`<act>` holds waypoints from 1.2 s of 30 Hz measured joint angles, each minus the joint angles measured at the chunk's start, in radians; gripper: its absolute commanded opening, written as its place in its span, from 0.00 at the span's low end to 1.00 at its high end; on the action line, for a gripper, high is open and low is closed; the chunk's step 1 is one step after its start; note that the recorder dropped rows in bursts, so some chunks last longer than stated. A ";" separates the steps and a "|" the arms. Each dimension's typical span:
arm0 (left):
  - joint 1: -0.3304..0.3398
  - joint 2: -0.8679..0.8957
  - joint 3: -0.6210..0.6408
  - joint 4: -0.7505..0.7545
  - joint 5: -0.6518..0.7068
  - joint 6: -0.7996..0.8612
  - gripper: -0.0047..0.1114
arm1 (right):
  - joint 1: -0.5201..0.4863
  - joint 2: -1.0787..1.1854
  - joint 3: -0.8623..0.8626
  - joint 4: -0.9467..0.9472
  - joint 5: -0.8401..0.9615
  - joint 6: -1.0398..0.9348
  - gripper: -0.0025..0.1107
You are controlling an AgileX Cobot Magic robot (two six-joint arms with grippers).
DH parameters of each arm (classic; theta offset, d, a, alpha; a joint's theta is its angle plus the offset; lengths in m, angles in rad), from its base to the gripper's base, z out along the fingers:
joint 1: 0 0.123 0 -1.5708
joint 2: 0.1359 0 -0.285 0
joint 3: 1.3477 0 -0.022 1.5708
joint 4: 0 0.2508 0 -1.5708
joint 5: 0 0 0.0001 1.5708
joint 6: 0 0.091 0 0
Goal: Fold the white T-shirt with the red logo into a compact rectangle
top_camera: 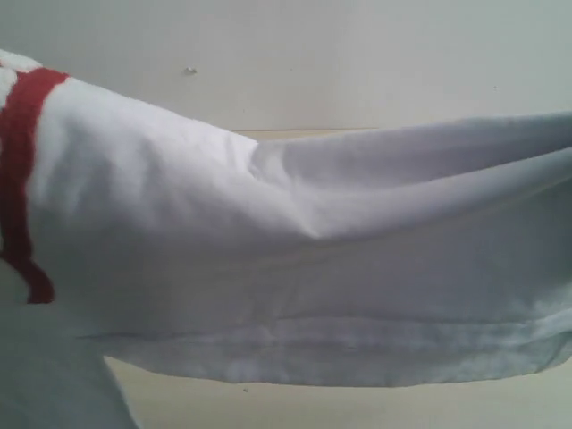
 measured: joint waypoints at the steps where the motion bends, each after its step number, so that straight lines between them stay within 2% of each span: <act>1: 0.000 0.004 0.020 0.009 0.000 -0.002 0.04 | 0.000 0.015 0.000 -0.013 0.000 0.000 0.02; 6: 0.000 0.060 0.152 0.031 0.000 -0.002 0.04 | 0.000 0.109 0.000 -0.032 0.000 0.002 0.02; 10: 0.000 0.118 0.240 0.063 -0.002 0.058 0.04 | 0.000 0.184 0.000 -0.058 0.000 0.002 0.02; 17: 0.000 0.310 0.360 0.175 -0.037 0.112 0.04 | 0.000 0.336 0.000 -0.081 -0.045 0.002 0.02; 20: 0.005 0.385 0.404 0.190 -0.155 0.112 0.04 | 0.000 0.410 0.000 -0.084 -0.090 0.003 0.02; 24: 0.050 0.486 0.439 0.192 -0.363 0.112 0.04 | 0.000 0.514 0.000 -0.105 -0.179 0.003 0.02; 30: 0.143 0.638 0.443 0.190 -0.623 0.112 0.04 | 0.000 0.668 0.000 -0.110 -0.369 0.019 0.02; 36: 0.174 0.778 0.443 0.192 -0.852 0.054 0.04 | 0.000 0.808 0.000 -0.116 -0.564 0.107 0.05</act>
